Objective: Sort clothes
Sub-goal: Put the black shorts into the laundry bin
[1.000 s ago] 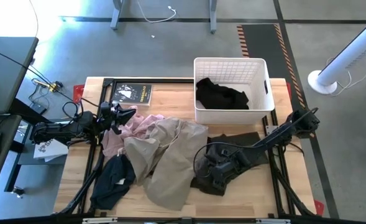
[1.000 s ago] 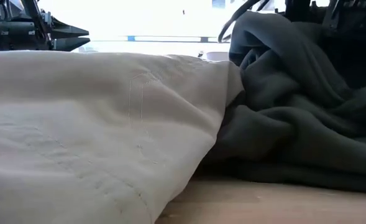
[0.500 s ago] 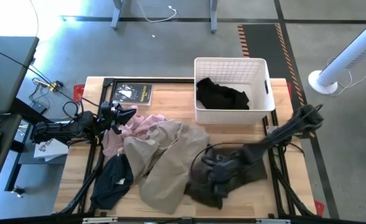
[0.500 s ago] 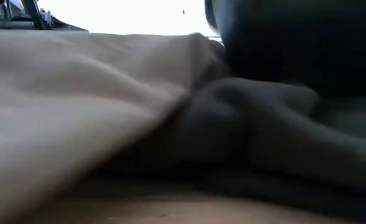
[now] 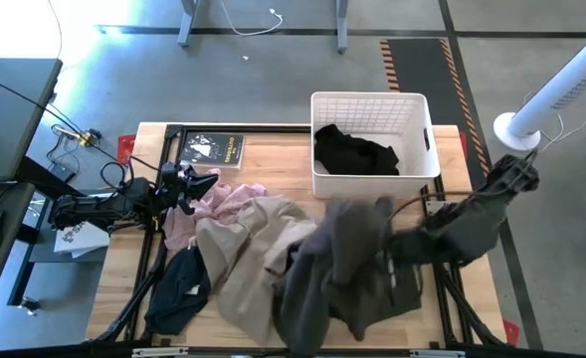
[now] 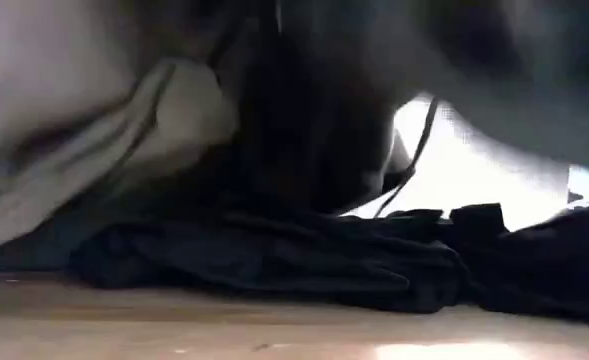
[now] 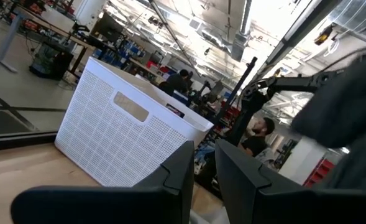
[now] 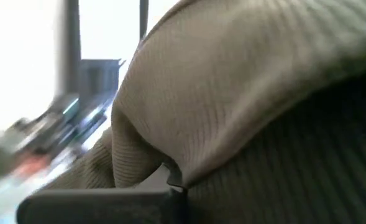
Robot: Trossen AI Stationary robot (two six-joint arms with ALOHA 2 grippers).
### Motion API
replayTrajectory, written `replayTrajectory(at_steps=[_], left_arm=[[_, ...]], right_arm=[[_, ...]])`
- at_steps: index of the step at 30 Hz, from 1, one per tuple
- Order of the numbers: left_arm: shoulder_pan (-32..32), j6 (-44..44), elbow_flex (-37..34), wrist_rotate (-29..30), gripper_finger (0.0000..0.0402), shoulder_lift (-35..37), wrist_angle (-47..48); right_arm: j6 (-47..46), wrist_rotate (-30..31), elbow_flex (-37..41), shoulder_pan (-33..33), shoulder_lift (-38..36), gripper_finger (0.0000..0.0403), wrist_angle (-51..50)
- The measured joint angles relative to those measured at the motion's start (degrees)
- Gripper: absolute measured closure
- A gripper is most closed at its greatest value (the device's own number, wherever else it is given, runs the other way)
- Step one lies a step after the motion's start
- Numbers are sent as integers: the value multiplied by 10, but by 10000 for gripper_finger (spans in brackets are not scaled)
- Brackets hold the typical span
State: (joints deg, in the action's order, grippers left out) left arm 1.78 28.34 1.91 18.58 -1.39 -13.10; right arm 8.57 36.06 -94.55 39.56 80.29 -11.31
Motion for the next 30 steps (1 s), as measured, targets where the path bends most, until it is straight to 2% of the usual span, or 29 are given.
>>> replayTrajectory(at_steps=[2, 5, 6, 8, 10, 11, 12, 14, 17, 19, 21, 23, 25, 27, 30], left_arm=[[0, 0, 0, 0, 339, 0, 0], [0, 0, 0, 0, 339, 0, 0], [0, 0, 0, 0, 339, 0, 0], [0, 0, 0, 1, 339, 0, 0], [0, 0, 0, 1, 339, 0, 0], [0, -1, 0, 1, 339, 0, 0], [0, -1, 0, 1, 339, 0, 0], [0, -3, 0, 1, 339, 0, 0], [0, 1, 0, 0, 339, 0, 0], [0, 1, 0, -3, 339, 0, 0], [0, 2, 0, -3, 339, 0, 0], [0, 2, 0, -3, 339, 0, 0], [0, 2, 0, -4, 339, 0, 0], [0, 2, 0, -4, 339, 0, 0], [0, 2, 0, -4, 339, 0, 0]], right_arm=[[97, 27, -20, 2, -1, 361, 79], [216, 15, -41, 9, -3, 361, 198], [239, -12, -42, 11, -3, 361, 243], [265, -106, -45, 13, -3, 361, 307], [270, -192, -52, 14, -2, 361, 330], [269, -208, -56, 15, -2, 361, 328], [265, -206, -57, 15, -3, 361, 321], [259, -156, -54, 15, -4, 360, 300], [212, -6, -43, 13, -2, 360, 224], [148, 113, -41, 13, 0, 360, 121], [35, 217, -41, 14, -2, 360, -15], [-147, 262, -41, 20, -11, 359, -185], [-356, 237, -41, 20, -20, 359, -351], [-553, 183, -41, 22, -25, 359, -494], [-769, 67, -41, 39, -24, 359, -639]])
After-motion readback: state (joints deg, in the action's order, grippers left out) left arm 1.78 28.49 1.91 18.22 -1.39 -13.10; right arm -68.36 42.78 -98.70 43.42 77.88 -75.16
